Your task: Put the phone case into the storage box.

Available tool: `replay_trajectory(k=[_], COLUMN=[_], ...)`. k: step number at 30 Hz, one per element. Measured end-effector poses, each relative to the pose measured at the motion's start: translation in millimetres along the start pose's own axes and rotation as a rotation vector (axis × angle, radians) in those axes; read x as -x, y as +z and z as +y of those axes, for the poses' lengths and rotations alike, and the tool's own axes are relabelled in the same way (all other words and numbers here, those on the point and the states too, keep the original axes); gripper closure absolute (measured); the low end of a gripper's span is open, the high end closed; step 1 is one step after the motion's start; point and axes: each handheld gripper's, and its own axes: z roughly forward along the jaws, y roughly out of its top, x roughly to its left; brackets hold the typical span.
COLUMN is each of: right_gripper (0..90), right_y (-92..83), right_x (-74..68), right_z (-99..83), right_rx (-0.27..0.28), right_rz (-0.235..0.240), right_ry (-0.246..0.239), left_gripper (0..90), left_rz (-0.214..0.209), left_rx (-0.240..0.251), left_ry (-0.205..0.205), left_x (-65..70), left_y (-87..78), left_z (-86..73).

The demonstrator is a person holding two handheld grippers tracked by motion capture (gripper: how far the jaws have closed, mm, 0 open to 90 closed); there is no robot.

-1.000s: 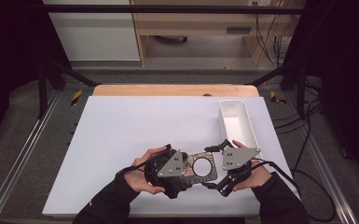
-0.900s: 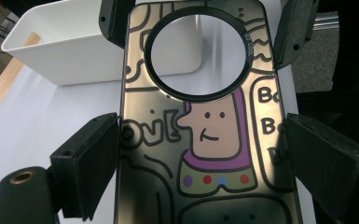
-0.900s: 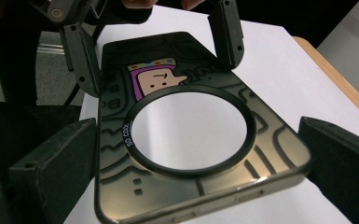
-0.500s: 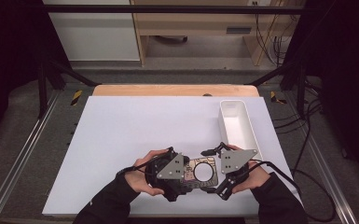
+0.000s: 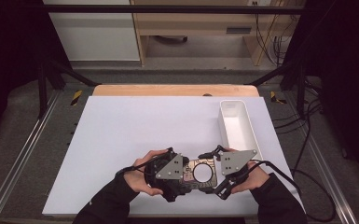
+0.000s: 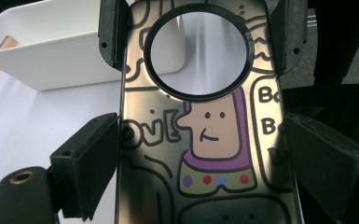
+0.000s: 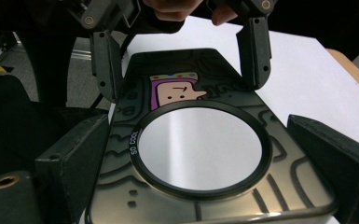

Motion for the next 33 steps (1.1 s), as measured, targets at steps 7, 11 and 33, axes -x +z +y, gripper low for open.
replay_trajectory(k=[7,11,33], right_gripper=[10.8,11.4,12.0], right_y=[-0.6,-0.1,-5.4], right_x=[0.5,0.9,3.9], right_z=[0.2,0.2,2.0], right_rx=[0.006,-0.001,-0.030], right_rz=[0.017,0.026,0.017], right_ry=[0.008,0.022,0.066], left_gripper=[11.7,11.7,4.5], left_rz=[-0.019,-0.035,-0.022], left_rx=[-0.006,-0.010,0.010], left_ry=[-0.005,-0.007,-0.087], left_x=[-1.7,-3.2,-10.4], left_y=[0.8,2.1,-5.5], left_z=[-0.8,-2.3,-5.3])
